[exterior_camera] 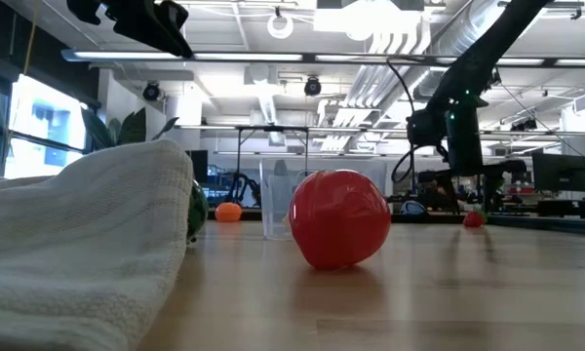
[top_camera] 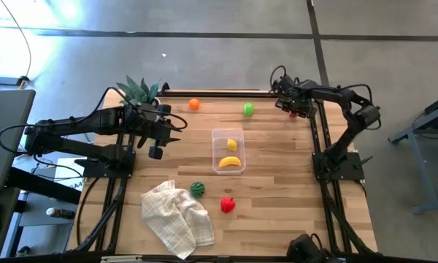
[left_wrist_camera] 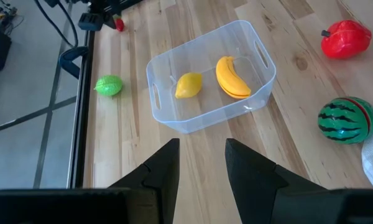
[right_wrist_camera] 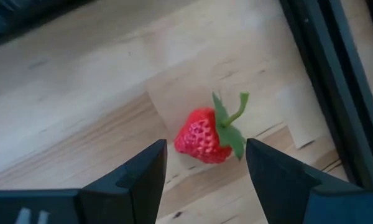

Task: Pick and placing Produce into tupperware
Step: Put the red strawberry into the transparent bin

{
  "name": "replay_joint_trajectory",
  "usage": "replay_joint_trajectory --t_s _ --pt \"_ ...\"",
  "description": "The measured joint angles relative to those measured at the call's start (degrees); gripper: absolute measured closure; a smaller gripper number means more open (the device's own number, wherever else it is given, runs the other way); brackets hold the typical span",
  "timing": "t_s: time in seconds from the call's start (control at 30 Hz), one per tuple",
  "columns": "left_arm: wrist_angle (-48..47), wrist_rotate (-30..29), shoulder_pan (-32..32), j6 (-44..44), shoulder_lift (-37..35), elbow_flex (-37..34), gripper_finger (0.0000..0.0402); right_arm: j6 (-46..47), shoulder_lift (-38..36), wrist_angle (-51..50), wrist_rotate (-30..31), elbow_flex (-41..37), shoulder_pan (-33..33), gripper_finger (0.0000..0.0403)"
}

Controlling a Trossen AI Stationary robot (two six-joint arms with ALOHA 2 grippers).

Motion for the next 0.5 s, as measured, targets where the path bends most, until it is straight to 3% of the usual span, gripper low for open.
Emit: replay_joint_trajectory --t_s 0.5 --pt "0.0 0.0 0.0 0.0 0.0 0.0 0.0284 1.1 2.5 0.4 1.9 0.0 0.6 0.0192"
